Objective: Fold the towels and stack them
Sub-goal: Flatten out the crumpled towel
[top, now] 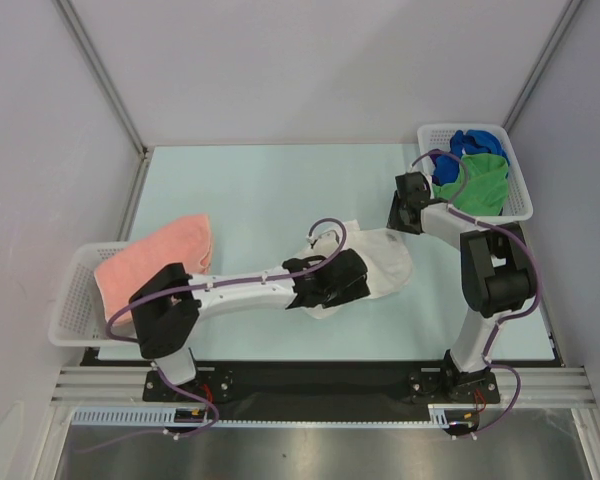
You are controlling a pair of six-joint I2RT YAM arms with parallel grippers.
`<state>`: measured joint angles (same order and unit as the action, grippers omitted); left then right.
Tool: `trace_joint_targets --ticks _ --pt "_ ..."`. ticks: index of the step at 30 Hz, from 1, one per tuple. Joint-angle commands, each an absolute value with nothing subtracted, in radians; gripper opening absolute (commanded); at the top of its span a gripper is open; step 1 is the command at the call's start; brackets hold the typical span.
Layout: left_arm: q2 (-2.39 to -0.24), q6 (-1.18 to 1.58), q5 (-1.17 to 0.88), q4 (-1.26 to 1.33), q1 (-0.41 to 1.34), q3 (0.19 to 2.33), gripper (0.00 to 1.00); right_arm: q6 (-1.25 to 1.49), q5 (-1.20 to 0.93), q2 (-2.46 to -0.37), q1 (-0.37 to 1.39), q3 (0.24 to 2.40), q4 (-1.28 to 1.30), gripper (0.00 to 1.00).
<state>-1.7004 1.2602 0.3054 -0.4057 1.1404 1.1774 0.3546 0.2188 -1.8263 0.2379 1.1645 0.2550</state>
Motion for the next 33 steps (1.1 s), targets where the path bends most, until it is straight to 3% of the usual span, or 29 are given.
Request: trace_joint_targets --ticks 1,6,27,33 --pt "-1.724 1.388 0.338 -0.426 1.147 1.241 0.71 0.333 0.241 -1.838 0.232 1.213 0.242 0.46" --pt "-1.808 1.419 0.327 -0.485 1.154 1.353 0.68 0.328 0.219 -1.839 0.222 1.223 0.25 0.45" --pt "-1.954 1.572 0.333 -0.502 1.144 1.345 0.69 0.307 0.155 -1.848 0.215 1.175 0.207 0.45" --pt "-1.986 1.552 0.336 -0.477 1.124 1.378 0.65 0.307 0.153 -1.878 0.221 1.187 0.227 0.45"
